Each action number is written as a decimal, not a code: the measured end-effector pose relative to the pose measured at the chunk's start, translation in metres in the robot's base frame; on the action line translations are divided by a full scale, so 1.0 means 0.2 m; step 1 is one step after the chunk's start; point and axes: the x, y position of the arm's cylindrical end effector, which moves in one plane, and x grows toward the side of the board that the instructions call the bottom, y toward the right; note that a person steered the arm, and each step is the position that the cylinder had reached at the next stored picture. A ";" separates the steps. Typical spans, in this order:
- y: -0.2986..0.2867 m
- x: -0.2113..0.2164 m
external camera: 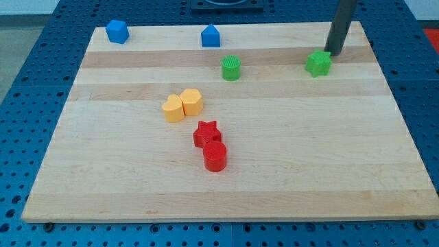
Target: Slide the green circle into to the green star
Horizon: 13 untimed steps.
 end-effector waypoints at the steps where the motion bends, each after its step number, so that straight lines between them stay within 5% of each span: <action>1: -0.13 0.07; 4: -0.54 0.29; 7: -0.75 -0.11; 9: -1.16 -0.03; 11: -0.97 0.28; 13: -0.72 0.34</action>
